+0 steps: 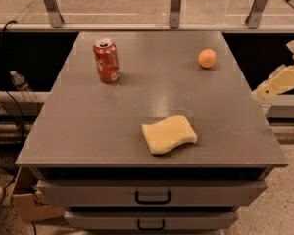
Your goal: Move orange near coke can
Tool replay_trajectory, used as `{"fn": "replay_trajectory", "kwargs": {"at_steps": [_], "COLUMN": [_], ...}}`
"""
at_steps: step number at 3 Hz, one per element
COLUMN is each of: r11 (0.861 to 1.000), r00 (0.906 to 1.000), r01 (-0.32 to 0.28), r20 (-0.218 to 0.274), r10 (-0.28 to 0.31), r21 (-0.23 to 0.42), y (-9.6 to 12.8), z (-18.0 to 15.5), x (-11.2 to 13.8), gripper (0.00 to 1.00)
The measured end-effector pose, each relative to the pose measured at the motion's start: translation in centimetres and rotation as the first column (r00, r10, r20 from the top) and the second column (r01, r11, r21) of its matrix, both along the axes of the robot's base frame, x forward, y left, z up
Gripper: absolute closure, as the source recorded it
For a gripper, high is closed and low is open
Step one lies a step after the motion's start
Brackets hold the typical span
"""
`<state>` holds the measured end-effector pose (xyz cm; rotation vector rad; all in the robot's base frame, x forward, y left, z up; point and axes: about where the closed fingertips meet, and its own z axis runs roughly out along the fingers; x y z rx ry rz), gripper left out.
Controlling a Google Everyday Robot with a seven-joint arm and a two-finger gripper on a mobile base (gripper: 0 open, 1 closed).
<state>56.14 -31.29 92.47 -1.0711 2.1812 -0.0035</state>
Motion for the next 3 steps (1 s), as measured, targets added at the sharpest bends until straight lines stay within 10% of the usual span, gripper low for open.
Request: {"fn": "replay_trajectory", "kwargs": {"at_steps": [3], "r11": [0.982], "r00": [0.9834], "r01": [0.179], "r20": [-0.039], "r10": [-0.177], "r21": [0.051], "y": [-0.1], "z": [-2.9], "x": [8.8], "gripper": [0.00]}}
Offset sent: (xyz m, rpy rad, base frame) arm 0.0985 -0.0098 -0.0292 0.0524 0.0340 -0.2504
